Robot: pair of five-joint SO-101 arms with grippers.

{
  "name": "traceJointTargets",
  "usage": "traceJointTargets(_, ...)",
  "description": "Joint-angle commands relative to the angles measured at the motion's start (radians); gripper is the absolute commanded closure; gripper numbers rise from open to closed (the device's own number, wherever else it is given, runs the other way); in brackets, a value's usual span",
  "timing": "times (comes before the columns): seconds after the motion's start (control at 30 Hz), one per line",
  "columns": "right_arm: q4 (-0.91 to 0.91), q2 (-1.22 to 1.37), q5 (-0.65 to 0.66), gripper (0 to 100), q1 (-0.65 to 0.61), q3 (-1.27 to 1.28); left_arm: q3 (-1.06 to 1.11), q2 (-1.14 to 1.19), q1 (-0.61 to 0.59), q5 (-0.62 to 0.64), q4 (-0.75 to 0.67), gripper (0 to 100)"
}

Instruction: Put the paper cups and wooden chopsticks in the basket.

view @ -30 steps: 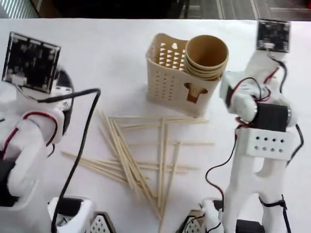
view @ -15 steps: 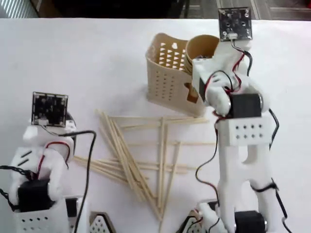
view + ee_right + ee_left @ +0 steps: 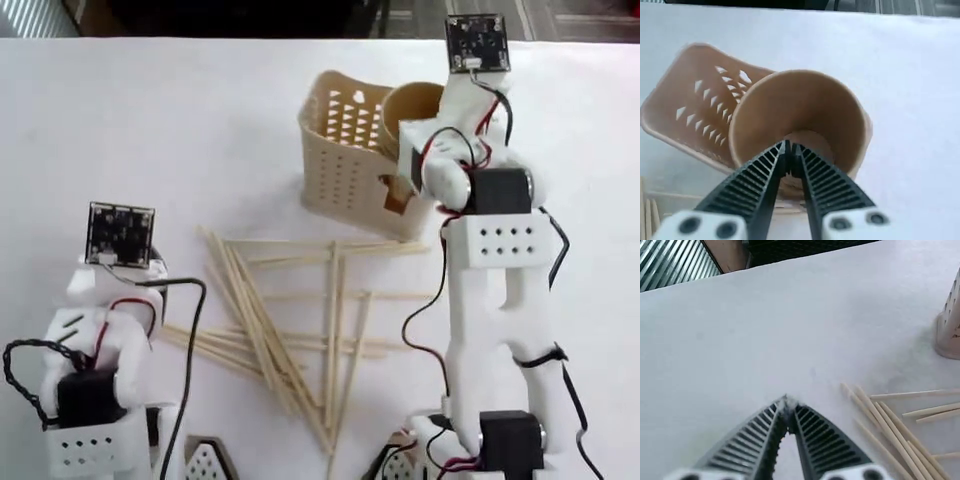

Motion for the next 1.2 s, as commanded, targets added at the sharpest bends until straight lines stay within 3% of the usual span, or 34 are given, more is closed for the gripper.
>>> traceJointTargets(0.0,0.03,-0.022,0.008,98.1,-0.031,-0.17,-0.005,-0.015,-0.01,0.0,-0.017,98)
traceJointTargets(0.23,0.197,0.039,0.124,98.1,-0.236,-0.334,0.034,-0.016,-0.015,0.0,-0.021,98)
traceJointTargets(0.4,0.383,0.122,0.157,97.1,-0.337,-0.334,0.037,-0.016,-0.12,0.0,-0.023,98)
traceJointTargets(0.57,0.607,0.237,0.232,89.6,-0.438,-0.33,0.037,-0.016,-0.203,0.0,-0.023,98)
traceJointTargets(0.8,0.576,0.387,0.377,89.3,-0.539,-0.181,0.038,-0.016,-0.262,0.002,-0.021,98)
traceJointTargets(1.0,0.512,0.542,0.516,75.2,-0.539,-0.176,0.049,-0.016,-0.262,0.002,-0.023,98)
traceJointTargets(1.17,0.441,0.661,0.624,72.8,-0.559,-0.178,0.054,-0.016,-0.262,0.002,-0.023,98)
